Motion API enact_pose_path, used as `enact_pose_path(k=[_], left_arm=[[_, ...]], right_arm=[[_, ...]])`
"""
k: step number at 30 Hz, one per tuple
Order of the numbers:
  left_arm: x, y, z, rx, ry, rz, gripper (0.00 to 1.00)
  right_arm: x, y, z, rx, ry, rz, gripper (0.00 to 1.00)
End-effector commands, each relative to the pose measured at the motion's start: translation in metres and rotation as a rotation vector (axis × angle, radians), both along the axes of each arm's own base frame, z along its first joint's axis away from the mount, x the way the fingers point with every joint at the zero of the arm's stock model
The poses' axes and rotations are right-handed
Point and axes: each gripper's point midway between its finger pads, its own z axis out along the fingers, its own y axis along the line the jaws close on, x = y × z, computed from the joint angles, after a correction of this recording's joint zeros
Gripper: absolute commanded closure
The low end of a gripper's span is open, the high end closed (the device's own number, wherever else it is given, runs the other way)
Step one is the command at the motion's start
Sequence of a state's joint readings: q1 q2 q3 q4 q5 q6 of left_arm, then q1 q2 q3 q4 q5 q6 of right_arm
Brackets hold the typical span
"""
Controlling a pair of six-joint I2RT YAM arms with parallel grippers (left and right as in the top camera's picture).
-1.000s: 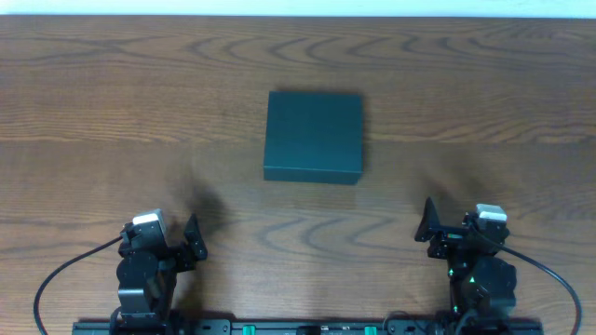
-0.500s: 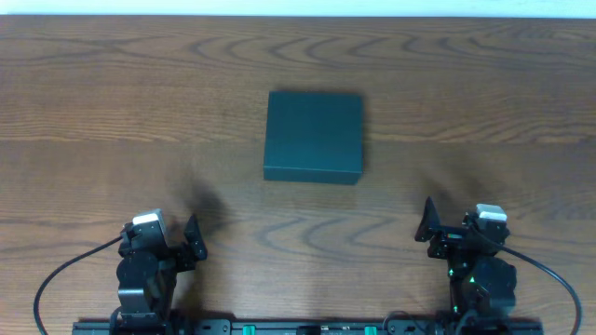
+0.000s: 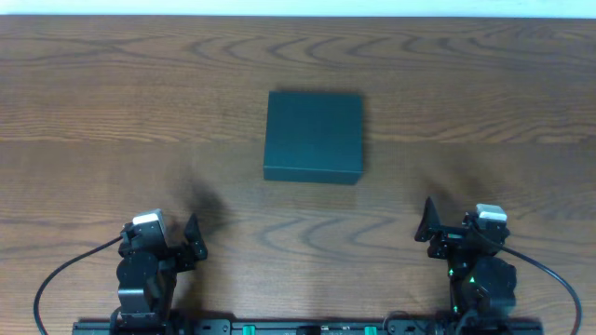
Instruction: Pack container
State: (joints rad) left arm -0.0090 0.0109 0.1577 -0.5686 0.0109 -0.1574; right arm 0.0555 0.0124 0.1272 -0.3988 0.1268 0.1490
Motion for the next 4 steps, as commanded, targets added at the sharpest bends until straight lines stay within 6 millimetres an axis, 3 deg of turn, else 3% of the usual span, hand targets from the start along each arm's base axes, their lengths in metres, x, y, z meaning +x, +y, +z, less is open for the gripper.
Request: enact_pose_path(k=[1,4], left_arm=[[0.0000,0.0028,-0.0021,0.017,0.000,0.011,0.05],[0.0000,0.0028,-0.0021,0.017,0.000,0.011,0.05]], right_arm=[[0.0000,0.0002,-0.0034,-0.007,0.004,0.004,0.01],[0.0000,0.0002,-0.0034,-0.007,0.004,0.004,0.01]])
